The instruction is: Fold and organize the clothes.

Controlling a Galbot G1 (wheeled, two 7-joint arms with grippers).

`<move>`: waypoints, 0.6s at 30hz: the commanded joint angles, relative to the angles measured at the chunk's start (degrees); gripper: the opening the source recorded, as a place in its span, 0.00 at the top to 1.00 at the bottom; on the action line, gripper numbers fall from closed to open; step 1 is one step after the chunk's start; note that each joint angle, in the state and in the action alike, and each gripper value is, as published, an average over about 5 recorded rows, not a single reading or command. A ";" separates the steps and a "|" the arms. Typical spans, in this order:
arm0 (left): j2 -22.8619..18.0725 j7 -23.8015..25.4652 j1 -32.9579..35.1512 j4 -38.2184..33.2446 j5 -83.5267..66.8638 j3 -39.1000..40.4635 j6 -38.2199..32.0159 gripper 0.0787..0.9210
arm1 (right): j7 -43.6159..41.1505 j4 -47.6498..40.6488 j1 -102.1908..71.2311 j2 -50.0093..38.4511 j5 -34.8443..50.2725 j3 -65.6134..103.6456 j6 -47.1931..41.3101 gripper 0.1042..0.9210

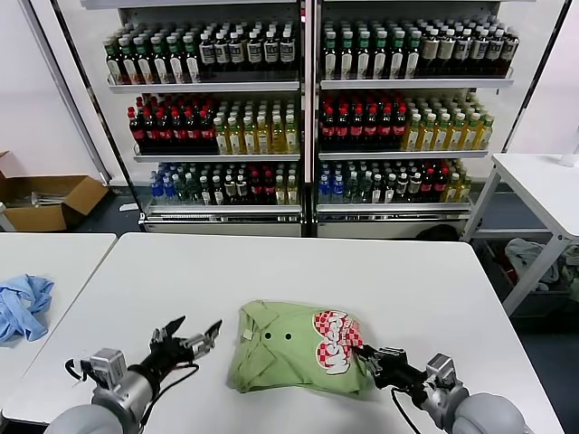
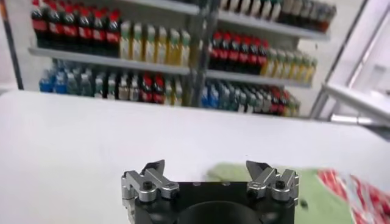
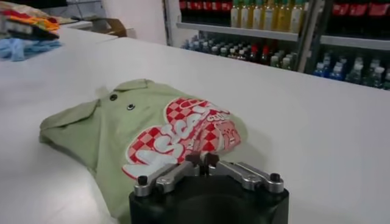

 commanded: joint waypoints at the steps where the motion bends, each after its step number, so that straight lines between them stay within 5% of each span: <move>1: 8.09 -0.77 10.71 -5.39 -0.38 1.83 2.07 0.12 | 2.87 6.07 -11.07 -0.08 2.65 11.52 -1.59 0.84; 8: 10.35 -1.38 10.77 -4.86 -0.12 6.47 2.09 0.12 | 2.69 11.29 -18.36 -1.25 3.42 13.83 -1.77 0.60; 18: 9.20 -1.07 1.48 -0.44 -1.95 12.48 2.06 0.12 | 3.39 11.28 -17.07 -0.58 2.76 8.66 -2.43 0.25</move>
